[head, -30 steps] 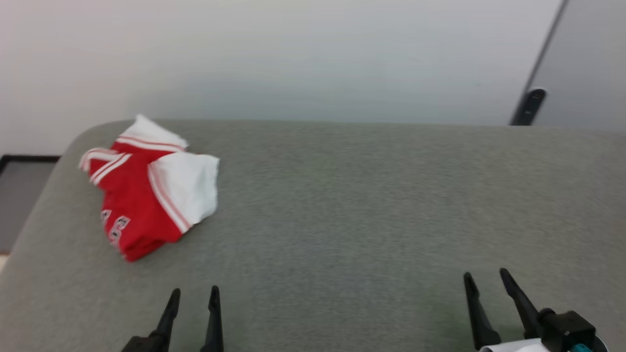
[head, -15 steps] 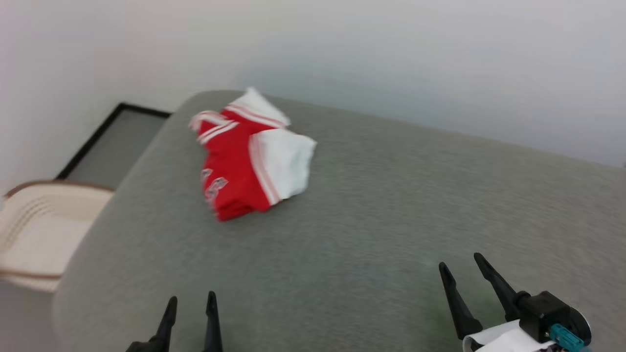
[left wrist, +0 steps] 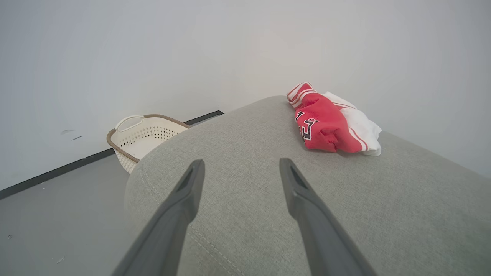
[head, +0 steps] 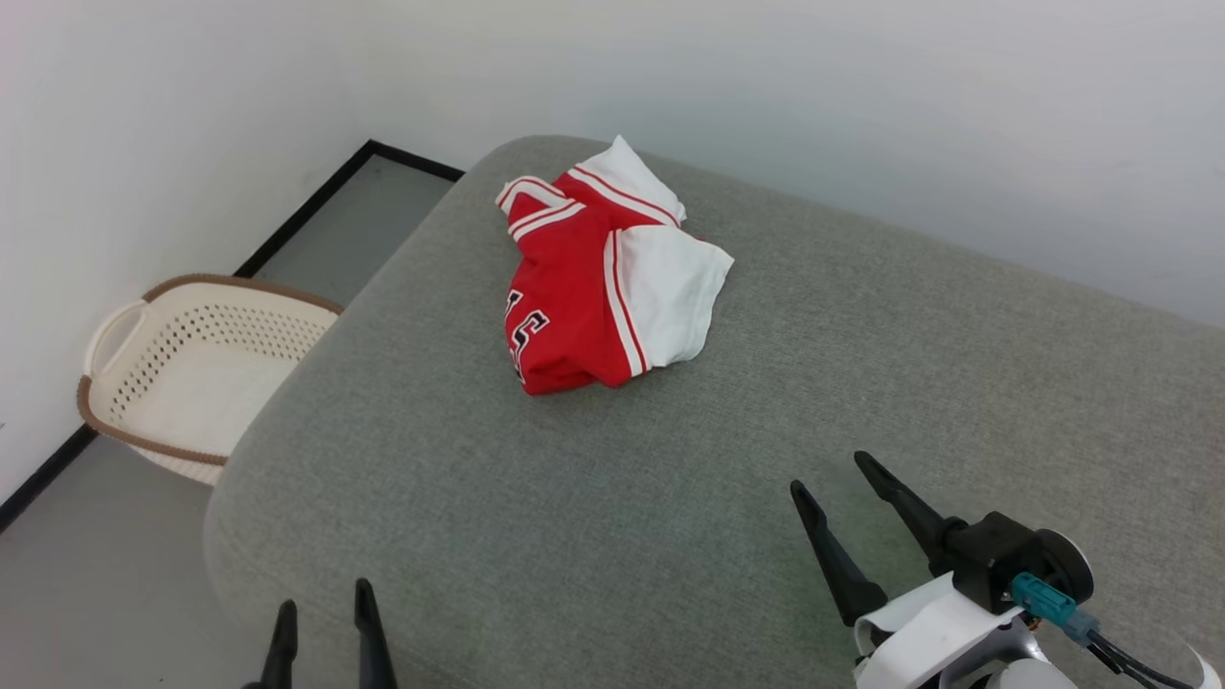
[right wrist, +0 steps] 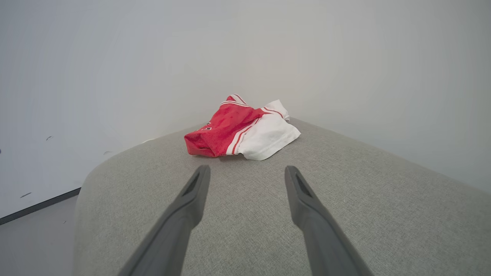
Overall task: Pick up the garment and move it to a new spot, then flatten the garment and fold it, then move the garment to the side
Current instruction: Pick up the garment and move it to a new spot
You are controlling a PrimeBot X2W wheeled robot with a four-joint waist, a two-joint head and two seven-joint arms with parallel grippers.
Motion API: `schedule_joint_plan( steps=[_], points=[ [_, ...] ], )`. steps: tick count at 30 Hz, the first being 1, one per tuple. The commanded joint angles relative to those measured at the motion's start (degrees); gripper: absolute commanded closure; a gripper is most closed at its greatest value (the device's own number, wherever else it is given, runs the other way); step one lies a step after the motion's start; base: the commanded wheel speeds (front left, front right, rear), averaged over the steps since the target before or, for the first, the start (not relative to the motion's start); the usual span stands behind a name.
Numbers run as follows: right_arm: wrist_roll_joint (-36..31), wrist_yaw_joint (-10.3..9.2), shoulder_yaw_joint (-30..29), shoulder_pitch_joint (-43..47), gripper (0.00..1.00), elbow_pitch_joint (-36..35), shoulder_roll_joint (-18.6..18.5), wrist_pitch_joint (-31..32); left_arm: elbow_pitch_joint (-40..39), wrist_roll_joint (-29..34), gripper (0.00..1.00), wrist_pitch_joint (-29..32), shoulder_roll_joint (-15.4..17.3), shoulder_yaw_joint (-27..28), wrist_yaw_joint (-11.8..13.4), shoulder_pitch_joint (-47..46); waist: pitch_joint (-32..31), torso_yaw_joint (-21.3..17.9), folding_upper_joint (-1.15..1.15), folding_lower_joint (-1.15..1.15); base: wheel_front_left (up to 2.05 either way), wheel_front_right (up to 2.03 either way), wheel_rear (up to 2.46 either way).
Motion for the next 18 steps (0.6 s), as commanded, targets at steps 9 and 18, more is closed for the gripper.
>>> schedule_joint_plan(
  steps=[9,18],
  points=[
    [0.6,-0.06,-1.3,0.9,0.0,1.3,-0.1,-1.4,1.0,1.9,0.0,0.0,0.1,-0.9,-4.2,-4.5,0.3,-0.4,0.0,0.0,0.0,0.0,0.0],
    [-4.2,-0.06,-3.0,0.6,0.0,-3.6,0.3,-0.1,8.6,2.8,0.0,0.2,5.9,0.2,-12.9,-30.6,7.3,-8.3,0.0,0.0,0.0,0.0,0.0]
  ],
)
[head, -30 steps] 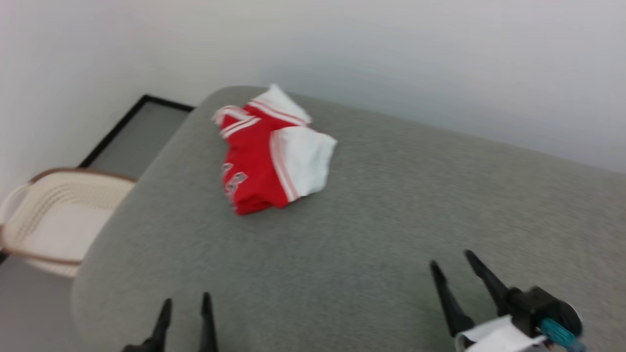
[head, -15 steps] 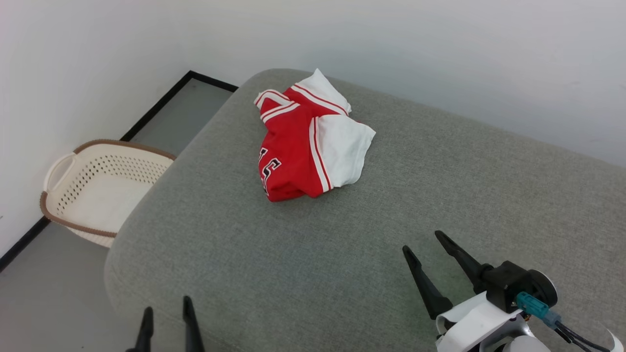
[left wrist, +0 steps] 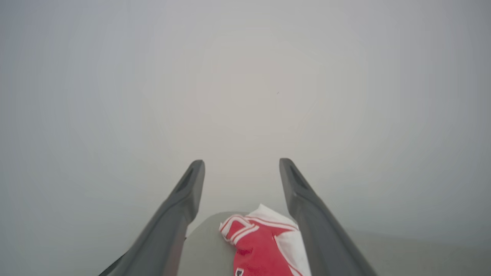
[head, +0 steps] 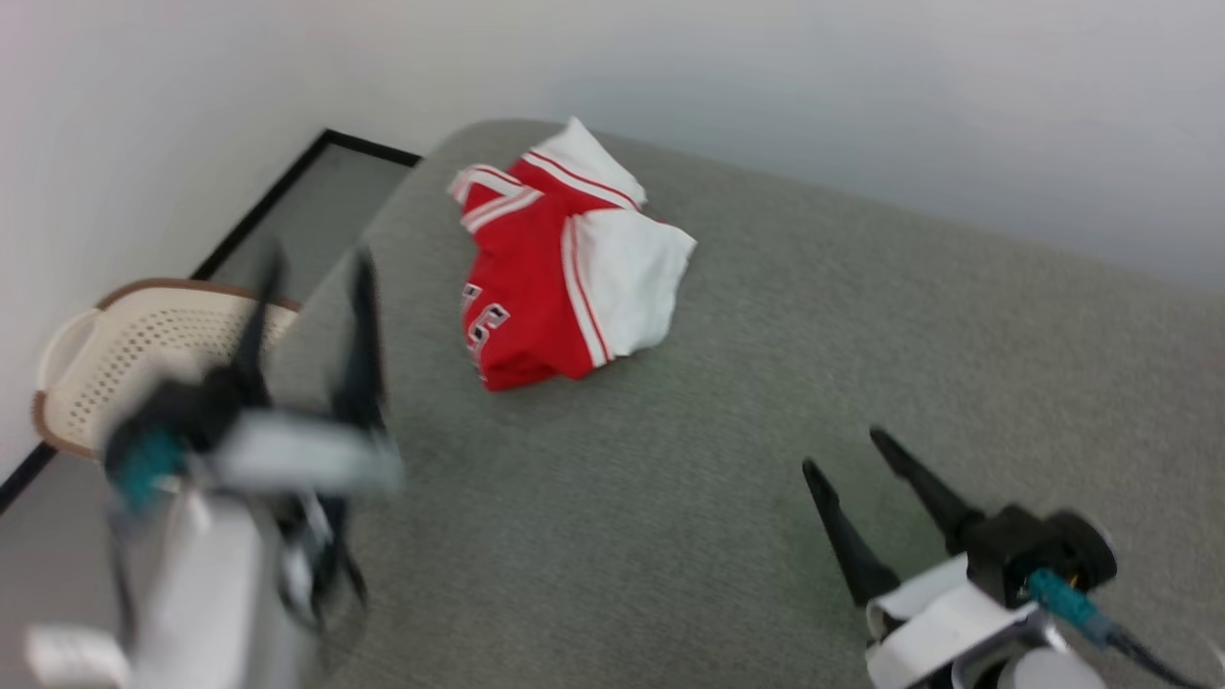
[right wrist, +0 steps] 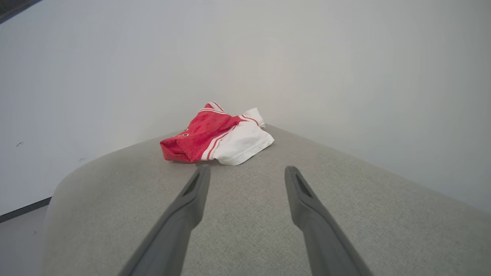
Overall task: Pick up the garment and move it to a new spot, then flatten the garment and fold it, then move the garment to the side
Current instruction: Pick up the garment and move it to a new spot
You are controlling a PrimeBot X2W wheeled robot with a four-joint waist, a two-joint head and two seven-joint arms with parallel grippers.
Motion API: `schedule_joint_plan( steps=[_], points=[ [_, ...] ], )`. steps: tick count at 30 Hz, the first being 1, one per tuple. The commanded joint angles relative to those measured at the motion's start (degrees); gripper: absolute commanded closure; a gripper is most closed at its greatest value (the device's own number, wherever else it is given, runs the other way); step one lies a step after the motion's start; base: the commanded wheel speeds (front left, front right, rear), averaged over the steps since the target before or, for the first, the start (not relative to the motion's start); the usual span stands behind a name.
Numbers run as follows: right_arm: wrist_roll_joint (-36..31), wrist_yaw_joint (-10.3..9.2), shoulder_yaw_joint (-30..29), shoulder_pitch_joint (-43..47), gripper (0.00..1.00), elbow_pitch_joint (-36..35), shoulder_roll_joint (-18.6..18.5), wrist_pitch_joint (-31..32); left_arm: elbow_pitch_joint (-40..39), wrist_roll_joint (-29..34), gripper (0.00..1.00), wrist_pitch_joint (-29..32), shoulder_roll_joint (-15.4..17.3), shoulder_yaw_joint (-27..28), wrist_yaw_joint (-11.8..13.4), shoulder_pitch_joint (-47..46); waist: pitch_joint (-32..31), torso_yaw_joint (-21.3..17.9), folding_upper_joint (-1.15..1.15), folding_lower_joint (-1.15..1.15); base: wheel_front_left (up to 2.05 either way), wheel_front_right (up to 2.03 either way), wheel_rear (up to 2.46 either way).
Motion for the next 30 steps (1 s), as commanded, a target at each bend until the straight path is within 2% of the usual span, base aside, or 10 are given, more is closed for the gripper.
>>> schedule_joint_plan(
  steps=[1,6,12,17,19,22,25,30],
  points=[
    [-0.6,-0.06,0.2,-1.4,0.0,-0.5,-0.5,0.2,0.7,-0.6,0.0,0.3,0.8,0.4,-0.4,-3.4,6.9,-6.8,0.0,0.0,0.0,0.0,0.0],
    [-1.7,-0.06,0.9,-5.1,0.0,-3.0,-1.0,0.5,10.3,-4.6,0.0,3.3,5.6,3.0,-2.1,-21.5,13.8,-13.2,0.0,0.0,0.0,0.0,0.0],
    [-1.8,-0.07,2.4,-8.9,0.0,-2.8,0.5,-0.9,31.3,-9.2,0.0,11.9,12.2,3.4,-3.1,-36.1,18.6,-19.4,0.0,0.0,0.0,0.0,0.0],
    [-1.9,-0.06,2.7,-10.6,0.0,-1.6,1.7,-2.1,44.5,-12.5,0.0,23.3,15.2,-1.7,-3.4,-41.3,20.0,-22.8,0.0,0.0,0.0,0.0,0.0],
    [-2.1,-0.07,2.9,-10.8,0.0,-1.4,1.9,-2.4,47.9,-14.6,0.0,29.8,16.0,-4.4,-3.4,-41.6,20.3,-23.7,0.0,0.0,0.0,0.0,0.0],
    [-2.4,-0.07,3.1,-11.2,0.0,-1.8,2.2,-2.8,51.2,-17.5,0.0,36.3,18.0,-6.3,-3.4,-42.6,21.1,-24.8,0.0,0.0,0.0,0.0,0.0],
    [-2.8,-0.07,3.6,-11.5,0.0,-2.5,2.3,-3.0,54.7,-19.4,0.0,40.3,18.9,-6.8,-3.4,-42.7,21.9,-25.9,0.0,0.0,0.0,0.0,0.0],
    [-3.5,-0.06,4.6,-12.1,0.0,-3.8,2.2,-2.8,59.9,-20.6,0.0,42.8,20.5,-6.6,-3.4,-42.8,23.7,-27.8,0.0,0.0,0.0,0.0,0.0]
  ],
)
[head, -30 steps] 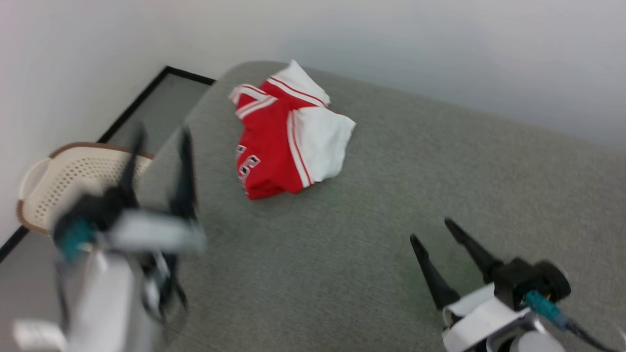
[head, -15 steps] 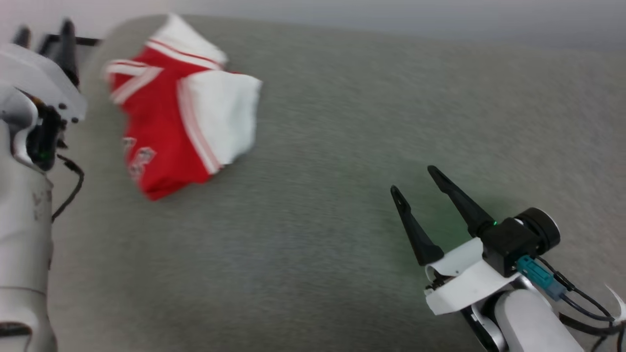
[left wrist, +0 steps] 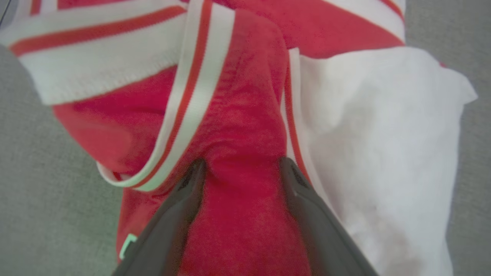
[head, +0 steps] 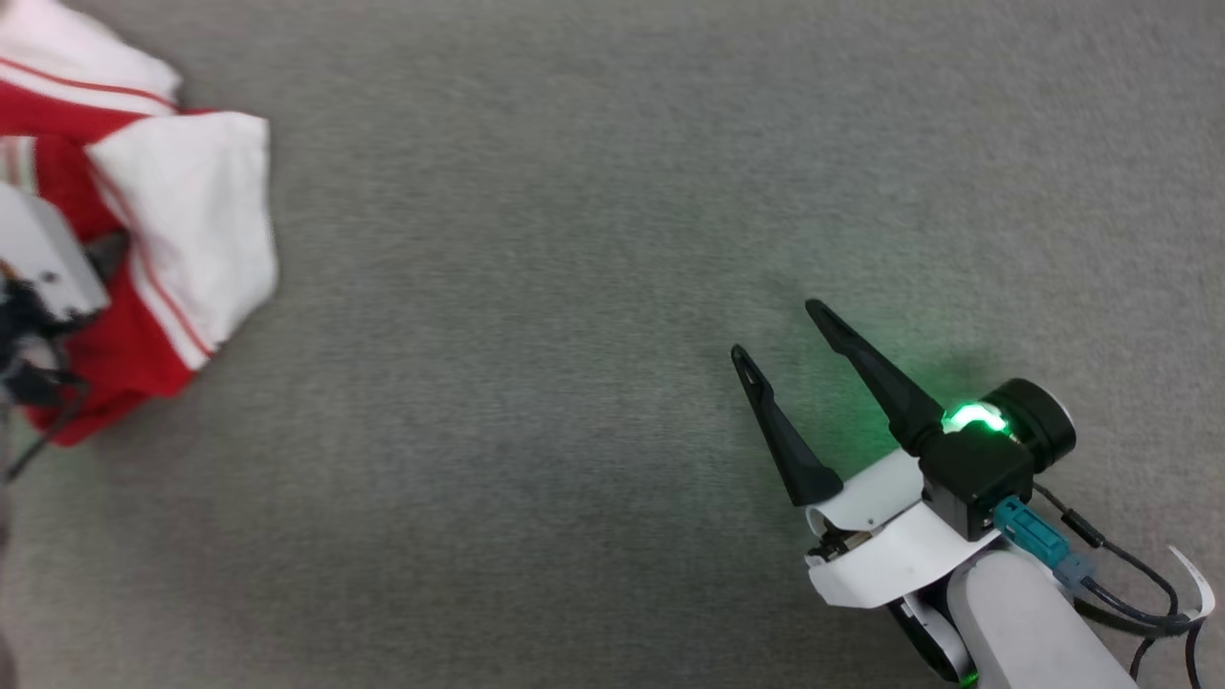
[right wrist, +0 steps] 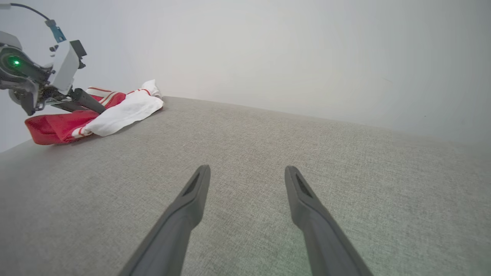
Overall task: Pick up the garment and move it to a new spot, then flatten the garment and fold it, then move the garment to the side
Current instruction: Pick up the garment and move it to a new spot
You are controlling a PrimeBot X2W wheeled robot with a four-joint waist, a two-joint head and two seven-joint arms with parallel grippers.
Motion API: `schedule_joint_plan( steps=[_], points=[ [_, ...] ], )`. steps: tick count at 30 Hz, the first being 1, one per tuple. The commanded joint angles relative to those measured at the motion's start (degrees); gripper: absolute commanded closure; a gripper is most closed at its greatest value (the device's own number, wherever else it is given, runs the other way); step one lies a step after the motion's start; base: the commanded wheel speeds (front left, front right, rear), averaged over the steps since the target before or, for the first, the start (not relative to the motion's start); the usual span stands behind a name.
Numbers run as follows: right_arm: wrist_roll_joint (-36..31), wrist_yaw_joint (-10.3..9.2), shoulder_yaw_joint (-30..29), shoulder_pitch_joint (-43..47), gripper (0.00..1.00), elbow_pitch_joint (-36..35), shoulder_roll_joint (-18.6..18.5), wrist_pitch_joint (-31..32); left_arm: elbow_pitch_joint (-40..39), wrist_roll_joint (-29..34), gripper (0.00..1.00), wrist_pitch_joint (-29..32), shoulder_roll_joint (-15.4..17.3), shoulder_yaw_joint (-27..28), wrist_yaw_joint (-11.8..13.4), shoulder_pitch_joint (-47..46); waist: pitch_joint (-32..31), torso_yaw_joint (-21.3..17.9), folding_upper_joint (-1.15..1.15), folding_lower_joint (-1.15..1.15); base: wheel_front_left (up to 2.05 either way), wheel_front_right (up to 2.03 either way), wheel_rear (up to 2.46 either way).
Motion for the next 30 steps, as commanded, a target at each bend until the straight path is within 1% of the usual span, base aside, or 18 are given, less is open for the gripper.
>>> schedule_joint_plan(
  steps=[1,4,7,11,13,14,15,16,17,21,25,27,30],
  points=[
    [-0.6,-0.08,0.2,-1.0,0.0,-0.6,0.0,0.1,1.7,-0.2,0.0,0.8,-0.5,-0.2,0.1,1.0,3.5,-3.5,0.0,0.0,0.0,0.0,0.0],
    [-1.7,-0.08,0.7,-1.5,0.0,-2.0,-0.3,0.6,3.8,-0.3,0.0,1.9,-0.6,-0.4,0.5,2.1,4.6,-4.5,0.0,0.0,0.0,0.0,0.0],
    [-2.5,-0.08,0.9,-1.1,0.0,-4.1,0.2,1.2,5.2,-0.8,0.0,2.8,-2.0,-0.5,0.6,3.2,5.1,-5.0,0.0,0.0,0.0,0.0,0.0],
    [-3.2,-0.08,1.3,-0.2,0.0,-6.7,0.7,1.9,6.2,-1.3,0.0,2.4,-3.3,-0.5,0.7,4.6,5.0,-5.4,0.0,0.0,0.0,0.0,0.0],
    [-3.6,-0.08,1.5,0.0,0.0,-7.9,0.7,2.3,6.5,-1.5,0.0,3.5,-3.8,-0.9,0.5,5.2,4.8,-5.5,0.0,0.0,0.0,0.0,0.0],
    [-3.9,-0.08,1.6,0.0,0.0,-8.4,0.7,2.5,6.6,-1.4,0.09,3.6,-3.9,-1.1,0.4,5.3,4.7,-5.5,0.0,0.0,0.0,0.0,0.0],
    [-4.2,-0.08,1.7,0.0,0.0,-9.0,0.4,2.7,6.6,-1.4,0.52,3.5,-4.0,-1.4,0.3,5.3,4.6,-5.4,0.0,0.0,0.0,0.0,0.0],
    [-4.5,-0.08,1.8,0.0,0.0,-9.5,0.4,2.8,6.6,-1.5,0.91,3.5,-4.1,-1.6,0.2,5.3,4.5,-5.4,0.0,0.0,0.0,0.0,0.0],
    [-4.5,-0.08,1.9,0.1,0.0,-10.0,0.5,2.9,6.4,-1.7,1.0,3.2,-4.1,-1.7,0.1,5.1,4.4,-5.3,0.0,0.0,0.0,0.0,0.0],
    [-4.6,-0.08,2.1,0.8,0.0,-10.7,0.8,3.2,4.5,-2.2,1.0,-1.1,-2.9,-1.7,-0.1,4.2,3.4,-5.0,0.0,0.0,0.0,0.0,0.0],
    [-4.0,-0.08,1.7,1.2,0.0,-9.3,0.8,2.7,1.2,-0.9,1.0,-10.5,-0.8,-2.7,-0.2,2.6,1.1,-4.7,0.0,0.0,0.0,0.0,0.0],
    [-3.6,-0.08,1.2,1.7,0.0,-8.5,1.1,2.3,-0.2,-1.1,1.0,-15.1,-0.4,-2.9,-0.3,2.2,-0.6,-4.7,0.0,0.0,0.0,0.0,0.0],
    [-2.9,-0.08,0.2,3.2,0.0,-6.9,1.4,1.8,-2.4,-1.8,1.0,-19.2,-0.1,-4.2,-0.2,2.2,-3.4,-4.6,0.0,0.0,0.0,0.0,0.0]
  ],
)
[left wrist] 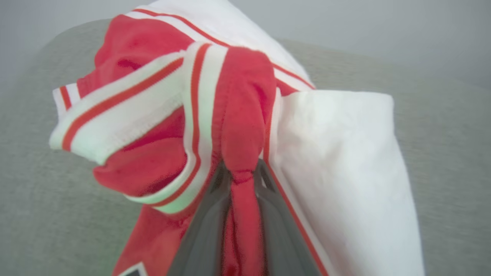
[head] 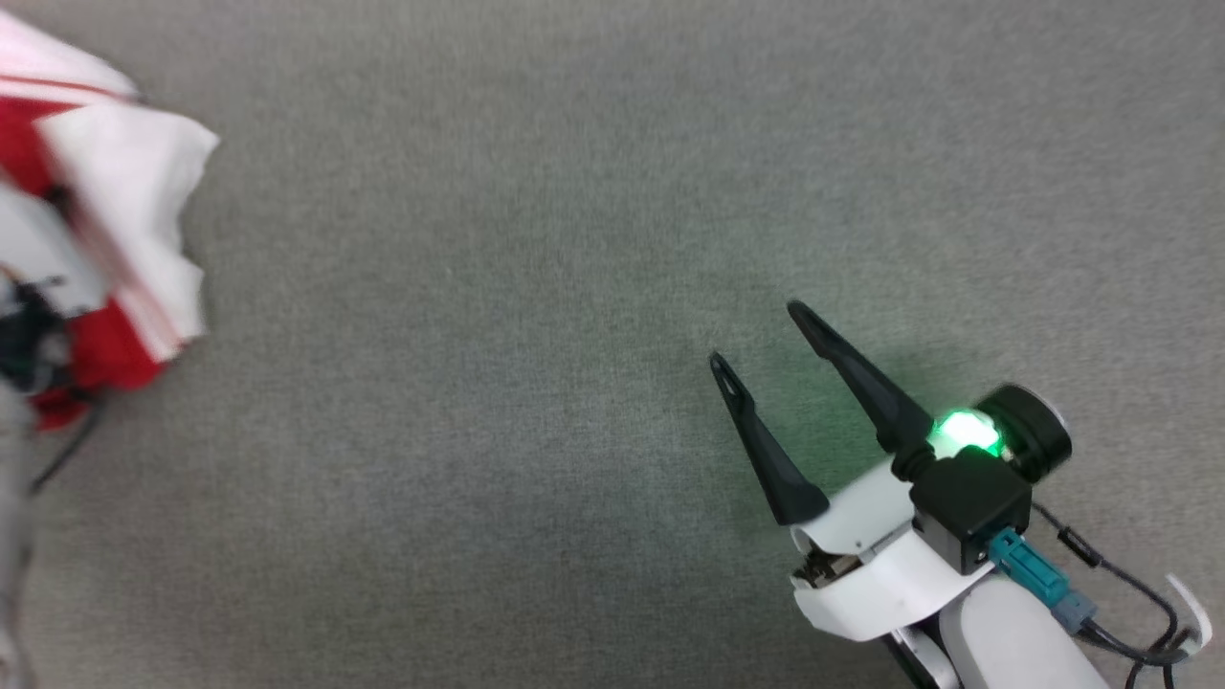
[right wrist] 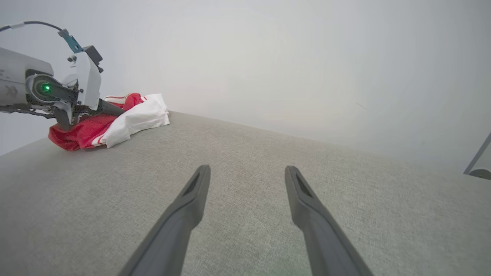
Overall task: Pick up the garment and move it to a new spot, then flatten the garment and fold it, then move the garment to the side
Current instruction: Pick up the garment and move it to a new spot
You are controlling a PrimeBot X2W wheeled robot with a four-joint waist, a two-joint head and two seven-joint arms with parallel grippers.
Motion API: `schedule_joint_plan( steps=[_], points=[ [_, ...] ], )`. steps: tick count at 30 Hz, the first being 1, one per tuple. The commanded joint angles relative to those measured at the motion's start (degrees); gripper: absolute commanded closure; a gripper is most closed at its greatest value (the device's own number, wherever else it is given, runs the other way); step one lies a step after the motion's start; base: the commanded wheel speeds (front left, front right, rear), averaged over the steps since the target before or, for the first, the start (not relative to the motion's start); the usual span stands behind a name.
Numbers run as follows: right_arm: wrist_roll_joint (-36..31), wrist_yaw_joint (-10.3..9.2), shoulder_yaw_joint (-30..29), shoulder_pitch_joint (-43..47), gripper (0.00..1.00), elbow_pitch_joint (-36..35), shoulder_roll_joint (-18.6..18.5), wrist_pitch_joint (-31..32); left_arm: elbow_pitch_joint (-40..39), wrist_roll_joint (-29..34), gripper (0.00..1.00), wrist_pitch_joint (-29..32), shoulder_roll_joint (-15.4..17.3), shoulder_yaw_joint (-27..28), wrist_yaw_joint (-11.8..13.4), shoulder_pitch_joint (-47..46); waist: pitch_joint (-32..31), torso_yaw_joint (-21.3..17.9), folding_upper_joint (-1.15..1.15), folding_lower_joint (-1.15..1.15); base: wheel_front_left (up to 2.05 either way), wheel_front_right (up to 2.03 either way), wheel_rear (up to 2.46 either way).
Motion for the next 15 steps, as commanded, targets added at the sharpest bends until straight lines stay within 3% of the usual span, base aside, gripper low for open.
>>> schedule_joint_plan(
  steps=[1,9,15],
  points=[
    [0.3,-0.08,-0.6,1.4,0.0,0.9,0.1,-0.5,-1.4,-0.9,1.0,-1.1,-0.9,-0.9,-0.4,0.6,-3.9,0.3,0.0,0.0,0.0,0.0,0.0],
    [2.0,-0.08,-3.7,4.9,0.0,3.7,1.5,-1.6,-11.7,-6.1,1.0,0.7,-3.4,-8.8,-0.3,1.7,-9.4,-1.2,0.0,0.0,0.0,0.0,0.0],
    [2.8,-0.08,-7.5,7.6,0.0,4.9,2.9,-2.4,-24.7,-13.8,1.0,4.9,-7.5,-16.9,-0.3,2.1,-11.4,-4.4,0.0,0.0,0.0,0.0,0.0]
  ],
)
